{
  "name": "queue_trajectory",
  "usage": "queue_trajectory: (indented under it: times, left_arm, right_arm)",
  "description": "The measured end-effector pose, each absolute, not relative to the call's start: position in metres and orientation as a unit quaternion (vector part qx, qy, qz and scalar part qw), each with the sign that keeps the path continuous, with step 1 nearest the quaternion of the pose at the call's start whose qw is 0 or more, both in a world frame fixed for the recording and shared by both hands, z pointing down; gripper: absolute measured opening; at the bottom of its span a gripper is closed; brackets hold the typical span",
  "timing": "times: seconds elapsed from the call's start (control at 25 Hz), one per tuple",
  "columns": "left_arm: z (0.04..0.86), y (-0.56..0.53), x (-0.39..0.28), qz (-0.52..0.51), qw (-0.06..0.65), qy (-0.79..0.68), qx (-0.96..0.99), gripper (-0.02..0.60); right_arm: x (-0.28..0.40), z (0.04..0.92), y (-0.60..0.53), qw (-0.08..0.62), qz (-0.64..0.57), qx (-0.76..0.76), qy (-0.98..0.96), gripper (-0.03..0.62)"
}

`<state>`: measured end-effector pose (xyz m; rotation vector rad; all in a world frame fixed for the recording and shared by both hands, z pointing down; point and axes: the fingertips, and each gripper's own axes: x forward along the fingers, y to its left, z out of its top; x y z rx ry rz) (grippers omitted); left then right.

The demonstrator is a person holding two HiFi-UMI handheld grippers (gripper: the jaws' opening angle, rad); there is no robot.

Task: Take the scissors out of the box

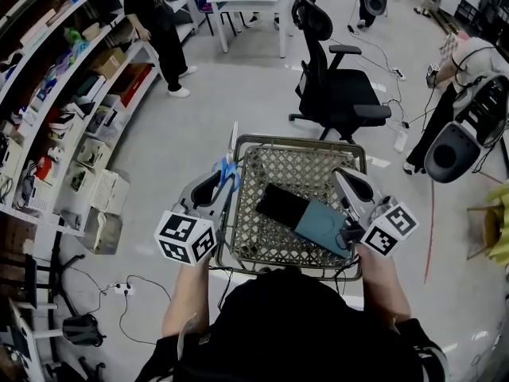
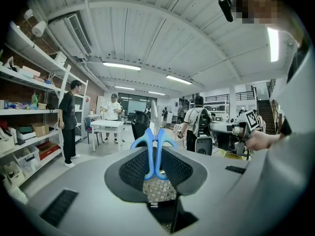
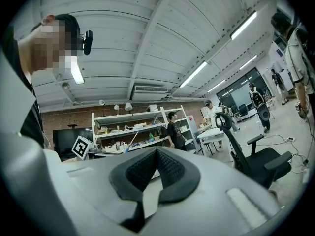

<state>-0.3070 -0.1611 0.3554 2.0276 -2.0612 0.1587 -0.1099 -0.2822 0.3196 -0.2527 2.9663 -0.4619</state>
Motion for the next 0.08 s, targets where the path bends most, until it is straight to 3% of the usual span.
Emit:
queue_trajectory:
  times: [0.08]
  left_arm:
    - [0.3537,-0.1604,-0.3077,0.054,0.123,-0.706,0.695,0.091]
  right_arm:
    - [-0.1109,0.3179,-0.2815,0.065,-0.153,-0.084,0.983,0.008]
